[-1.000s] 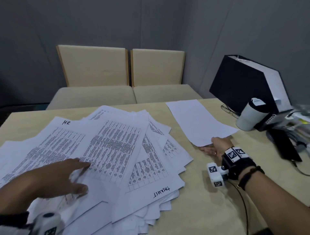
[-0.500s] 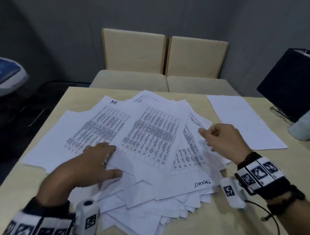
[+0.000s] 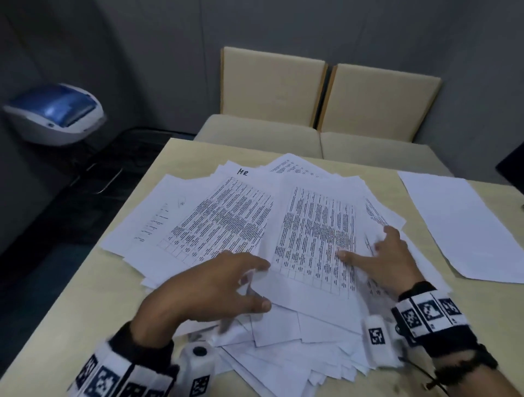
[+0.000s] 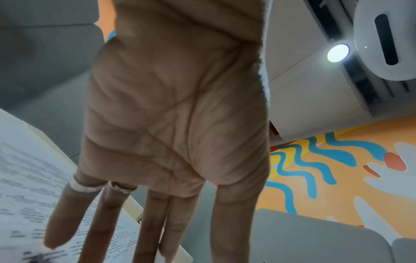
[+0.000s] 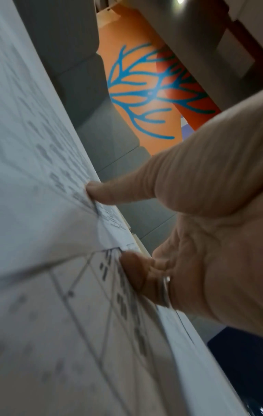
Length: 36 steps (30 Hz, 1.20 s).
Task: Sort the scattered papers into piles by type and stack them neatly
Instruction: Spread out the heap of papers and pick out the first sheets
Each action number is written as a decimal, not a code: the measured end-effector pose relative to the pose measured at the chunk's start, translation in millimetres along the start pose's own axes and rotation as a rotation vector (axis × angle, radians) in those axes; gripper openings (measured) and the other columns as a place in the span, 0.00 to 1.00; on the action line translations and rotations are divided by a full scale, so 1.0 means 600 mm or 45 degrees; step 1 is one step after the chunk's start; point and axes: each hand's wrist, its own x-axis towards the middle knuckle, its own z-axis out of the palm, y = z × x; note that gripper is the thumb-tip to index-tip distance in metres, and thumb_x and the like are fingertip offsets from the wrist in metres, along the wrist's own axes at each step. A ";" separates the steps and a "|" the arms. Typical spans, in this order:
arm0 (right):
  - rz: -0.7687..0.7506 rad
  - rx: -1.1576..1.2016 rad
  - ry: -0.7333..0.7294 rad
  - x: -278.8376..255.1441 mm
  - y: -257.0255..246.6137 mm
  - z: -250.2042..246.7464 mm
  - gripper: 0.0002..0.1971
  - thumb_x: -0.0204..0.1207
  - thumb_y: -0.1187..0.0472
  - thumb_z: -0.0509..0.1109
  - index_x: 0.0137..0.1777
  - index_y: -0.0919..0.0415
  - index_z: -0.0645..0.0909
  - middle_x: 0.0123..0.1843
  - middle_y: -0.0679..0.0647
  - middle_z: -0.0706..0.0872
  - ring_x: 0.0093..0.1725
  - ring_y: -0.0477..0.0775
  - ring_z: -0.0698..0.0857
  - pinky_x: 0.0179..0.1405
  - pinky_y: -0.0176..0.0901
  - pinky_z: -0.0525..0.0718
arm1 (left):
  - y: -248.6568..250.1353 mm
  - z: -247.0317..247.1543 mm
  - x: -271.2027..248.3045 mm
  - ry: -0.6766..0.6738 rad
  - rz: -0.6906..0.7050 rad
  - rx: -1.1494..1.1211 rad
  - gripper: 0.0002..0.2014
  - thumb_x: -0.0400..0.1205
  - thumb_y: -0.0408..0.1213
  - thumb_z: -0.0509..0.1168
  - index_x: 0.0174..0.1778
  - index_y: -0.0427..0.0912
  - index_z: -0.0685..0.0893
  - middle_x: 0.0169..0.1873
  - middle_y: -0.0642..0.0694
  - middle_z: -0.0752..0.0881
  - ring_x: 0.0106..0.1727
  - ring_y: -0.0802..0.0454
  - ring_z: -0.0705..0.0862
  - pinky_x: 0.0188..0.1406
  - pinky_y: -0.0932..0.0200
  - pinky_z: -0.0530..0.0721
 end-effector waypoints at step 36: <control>0.096 0.796 -0.180 -0.074 0.084 -0.045 0.11 0.86 0.73 0.67 0.64 0.67 0.86 0.50 0.62 0.96 0.36 0.55 0.95 0.27 0.40 0.87 | -0.099 -0.127 0.091 0.632 -0.556 0.105 0.39 0.69 0.56 0.85 0.70 0.43 0.78 0.66 0.45 0.84 0.55 0.45 0.86 0.47 0.51 0.84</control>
